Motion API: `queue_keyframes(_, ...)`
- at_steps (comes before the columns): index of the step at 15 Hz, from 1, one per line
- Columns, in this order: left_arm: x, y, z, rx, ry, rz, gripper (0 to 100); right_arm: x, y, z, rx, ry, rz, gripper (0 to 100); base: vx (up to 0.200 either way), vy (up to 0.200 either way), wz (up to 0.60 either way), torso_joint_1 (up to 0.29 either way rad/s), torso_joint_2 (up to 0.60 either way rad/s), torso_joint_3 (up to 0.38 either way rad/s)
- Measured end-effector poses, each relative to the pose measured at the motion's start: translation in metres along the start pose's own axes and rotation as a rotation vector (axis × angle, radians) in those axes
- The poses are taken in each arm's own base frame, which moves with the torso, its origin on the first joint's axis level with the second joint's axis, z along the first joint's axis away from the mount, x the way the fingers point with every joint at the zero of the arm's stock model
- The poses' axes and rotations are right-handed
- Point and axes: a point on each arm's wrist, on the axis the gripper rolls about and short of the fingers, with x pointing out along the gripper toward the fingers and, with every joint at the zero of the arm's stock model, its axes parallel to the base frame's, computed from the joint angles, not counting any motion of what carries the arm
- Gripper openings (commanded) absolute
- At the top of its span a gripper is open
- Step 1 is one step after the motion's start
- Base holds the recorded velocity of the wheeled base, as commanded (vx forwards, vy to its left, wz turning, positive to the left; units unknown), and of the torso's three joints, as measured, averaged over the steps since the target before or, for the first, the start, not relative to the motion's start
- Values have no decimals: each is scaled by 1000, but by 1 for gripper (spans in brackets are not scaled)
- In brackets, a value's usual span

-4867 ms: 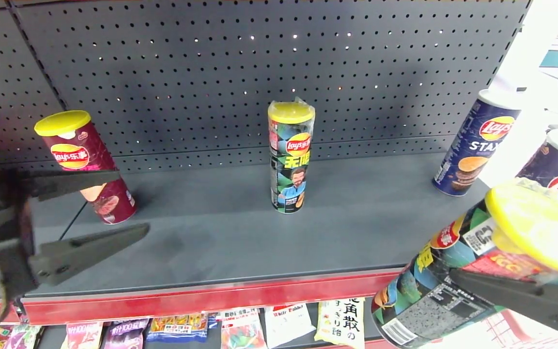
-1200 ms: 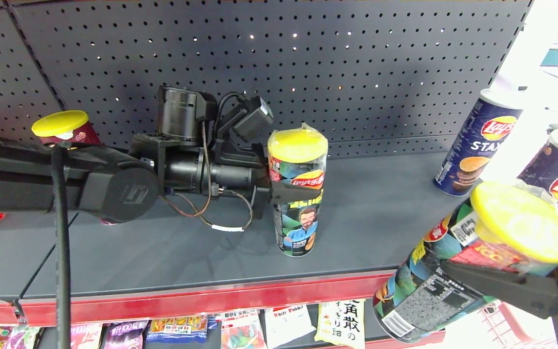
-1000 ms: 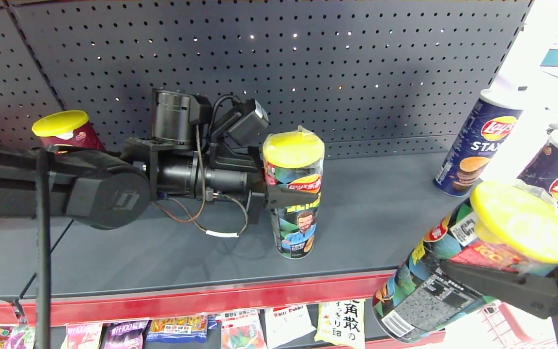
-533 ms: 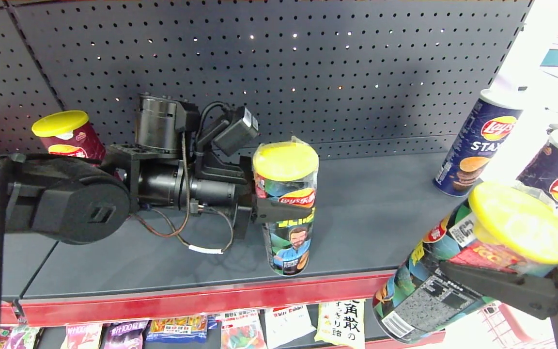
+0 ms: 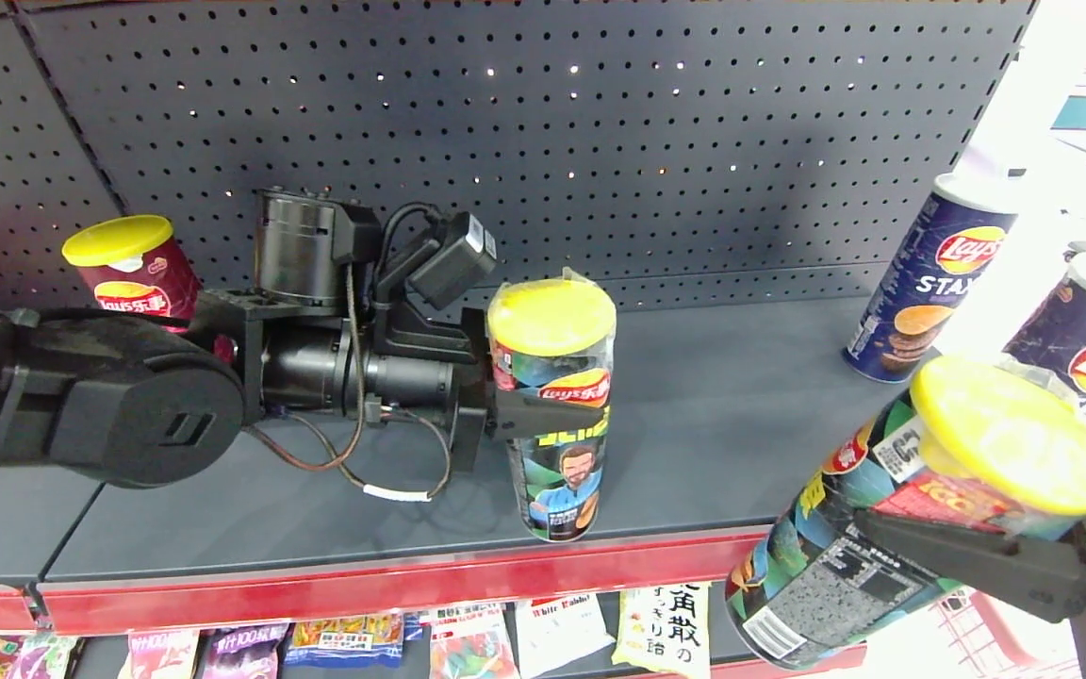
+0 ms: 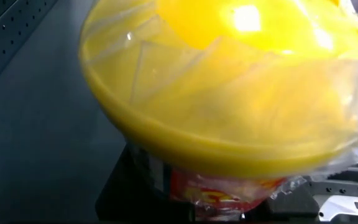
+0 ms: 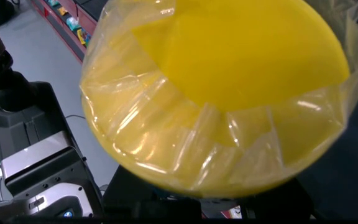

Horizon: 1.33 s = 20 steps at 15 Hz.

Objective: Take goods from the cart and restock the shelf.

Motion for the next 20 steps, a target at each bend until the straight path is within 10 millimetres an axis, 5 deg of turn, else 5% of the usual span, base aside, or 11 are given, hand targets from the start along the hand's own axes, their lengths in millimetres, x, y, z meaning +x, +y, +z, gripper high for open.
queue_keyframes(8,-1,1,-1,0,2,5,0,4,-1,1,2,7,1,0,0,0,0,0,0,0)
queue_keyframes(9,-1,1,0,0,2,6,100,4,-1,1,2,7,1,0,0,0,0,0,0,0)
queue_keyframes(16,-1,1,-3,-19,13,19,100,5,-2,1,4,11,2,0,0,0,0,0,0,0)
queue_keyframes(20,-18,-9,-17,-57,41,40,100,12,-6,14,-5,-13,-2,0,0,0,0,0,0,0)
